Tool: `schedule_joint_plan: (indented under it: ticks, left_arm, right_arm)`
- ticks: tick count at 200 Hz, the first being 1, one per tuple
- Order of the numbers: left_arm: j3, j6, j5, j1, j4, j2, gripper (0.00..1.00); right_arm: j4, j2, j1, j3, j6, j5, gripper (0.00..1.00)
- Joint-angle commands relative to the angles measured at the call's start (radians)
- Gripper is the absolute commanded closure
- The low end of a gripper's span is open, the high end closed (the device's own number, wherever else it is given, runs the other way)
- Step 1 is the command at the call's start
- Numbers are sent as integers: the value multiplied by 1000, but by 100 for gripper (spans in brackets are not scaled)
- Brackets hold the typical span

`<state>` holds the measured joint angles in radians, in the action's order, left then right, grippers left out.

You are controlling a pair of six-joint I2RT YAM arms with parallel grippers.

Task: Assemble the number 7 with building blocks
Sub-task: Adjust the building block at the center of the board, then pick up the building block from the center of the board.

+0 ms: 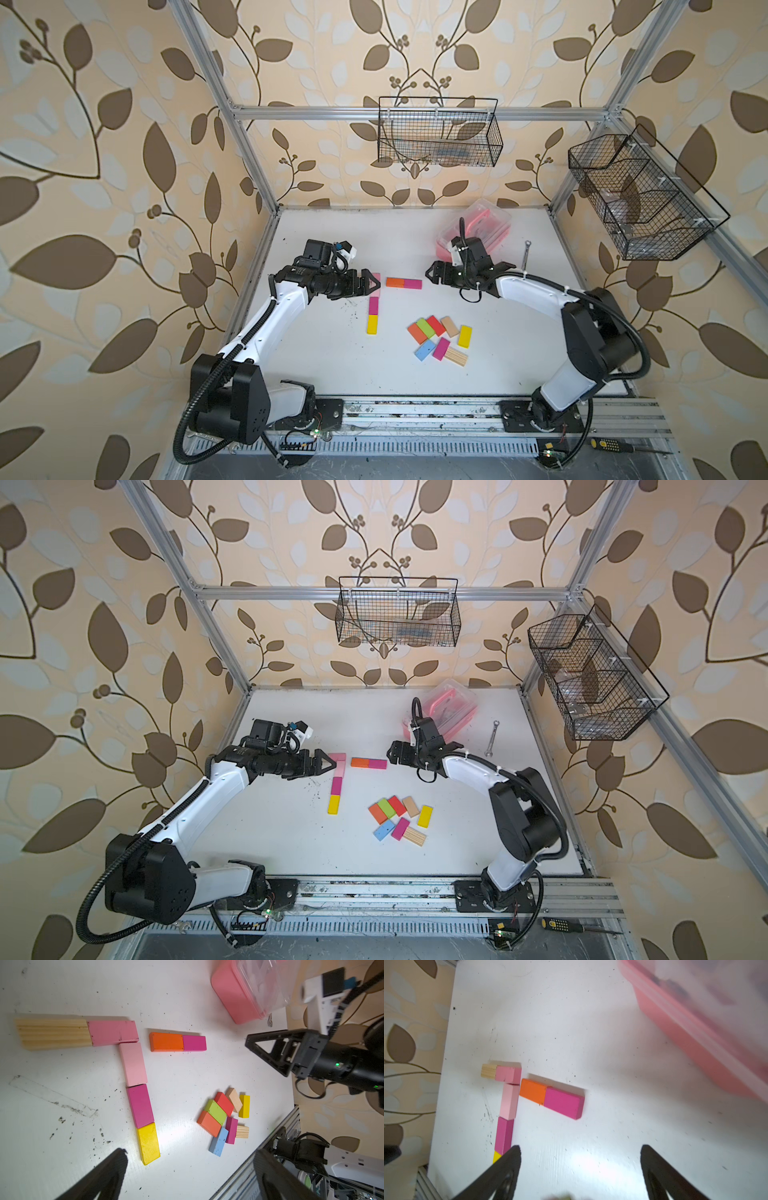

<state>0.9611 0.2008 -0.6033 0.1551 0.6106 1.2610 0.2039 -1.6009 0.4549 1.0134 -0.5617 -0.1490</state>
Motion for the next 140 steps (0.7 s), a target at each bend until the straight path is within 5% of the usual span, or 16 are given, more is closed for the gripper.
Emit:
schedule_joint_plan:
  ticks: [1,76,140]
  left_arm:
    - [7,-17,-28,-9,87,-75,2]
    - [-119,24,-48,-9,54,-232,1]
    - [-122,-4,-43,-9,57,-221,1]
  right_arm:
    - [233,119,1,-75,100,105,13]
    - [370,397,-4,-319,-53,132,12]
    - [331,296,112,-351,-238,221,13]
